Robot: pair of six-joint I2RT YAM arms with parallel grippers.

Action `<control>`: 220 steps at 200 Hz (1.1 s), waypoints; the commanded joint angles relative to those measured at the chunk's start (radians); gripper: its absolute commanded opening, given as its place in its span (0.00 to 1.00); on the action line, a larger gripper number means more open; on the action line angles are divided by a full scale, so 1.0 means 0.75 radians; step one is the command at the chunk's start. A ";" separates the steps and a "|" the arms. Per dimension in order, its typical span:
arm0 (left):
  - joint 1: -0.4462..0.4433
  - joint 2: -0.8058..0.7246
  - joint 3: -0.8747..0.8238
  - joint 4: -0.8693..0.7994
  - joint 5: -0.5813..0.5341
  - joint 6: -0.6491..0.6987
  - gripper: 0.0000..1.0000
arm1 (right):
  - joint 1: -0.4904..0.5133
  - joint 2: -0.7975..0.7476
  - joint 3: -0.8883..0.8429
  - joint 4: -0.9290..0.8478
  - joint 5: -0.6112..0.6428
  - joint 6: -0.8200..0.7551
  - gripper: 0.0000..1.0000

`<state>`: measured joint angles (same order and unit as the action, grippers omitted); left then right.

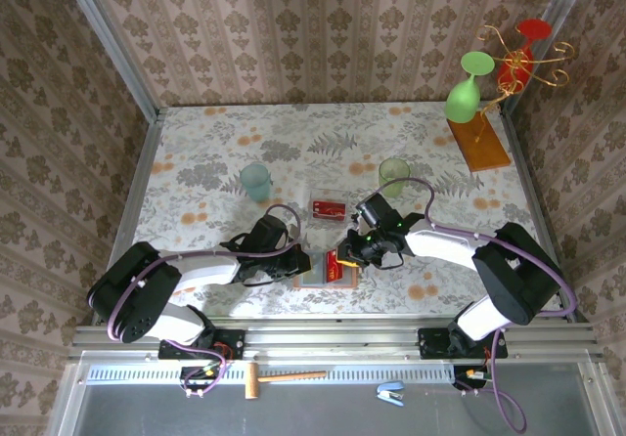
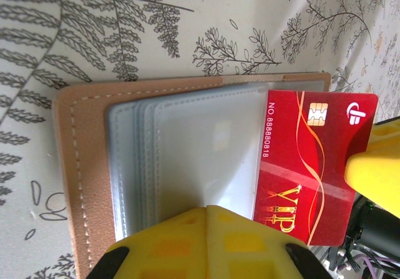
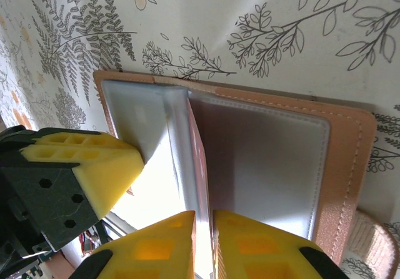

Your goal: Take the credit cards out of the card holder

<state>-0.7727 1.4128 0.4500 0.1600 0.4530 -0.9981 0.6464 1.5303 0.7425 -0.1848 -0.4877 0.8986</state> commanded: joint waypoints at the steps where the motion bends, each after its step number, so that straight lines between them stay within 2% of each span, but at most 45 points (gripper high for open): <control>1: -0.008 0.010 0.014 -0.050 -0.005 0.020 0.08 | 0.015 -0.039 -0.025 -0.012 -0.035 0.036 0.15; 59: -0.008 0.007 0.012 -0.048 -0.009 0.019 0.08 | 0.025 -0.071 -0.031 -0.057 -0.018 0.038 0.14; 141: -0.007 -0.015 0.016 -0.054 -0.013 0.016 0.08 | 0.025 -0.099 0.002 -0.116 0.015 -0.006 0.07; 177: -0.002 -0.098 0.016 -0.109 -0.046 0.022 0.08 | 0.021 -0.121 0.091 -0.288 0.083 -0.155 0.06; 220: 0.018 -0.188 0.000 -0.171 -0.069 0.033 0.08 | 0.022 -0.079 0.297 -0.559 0.174 -0.499 0.00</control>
<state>-0.7704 1.3144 0.4500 0.0872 0.4229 -0.9966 0.6590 1.4696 0.8742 -0.4419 -0.4145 0.7258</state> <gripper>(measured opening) 0.078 0.042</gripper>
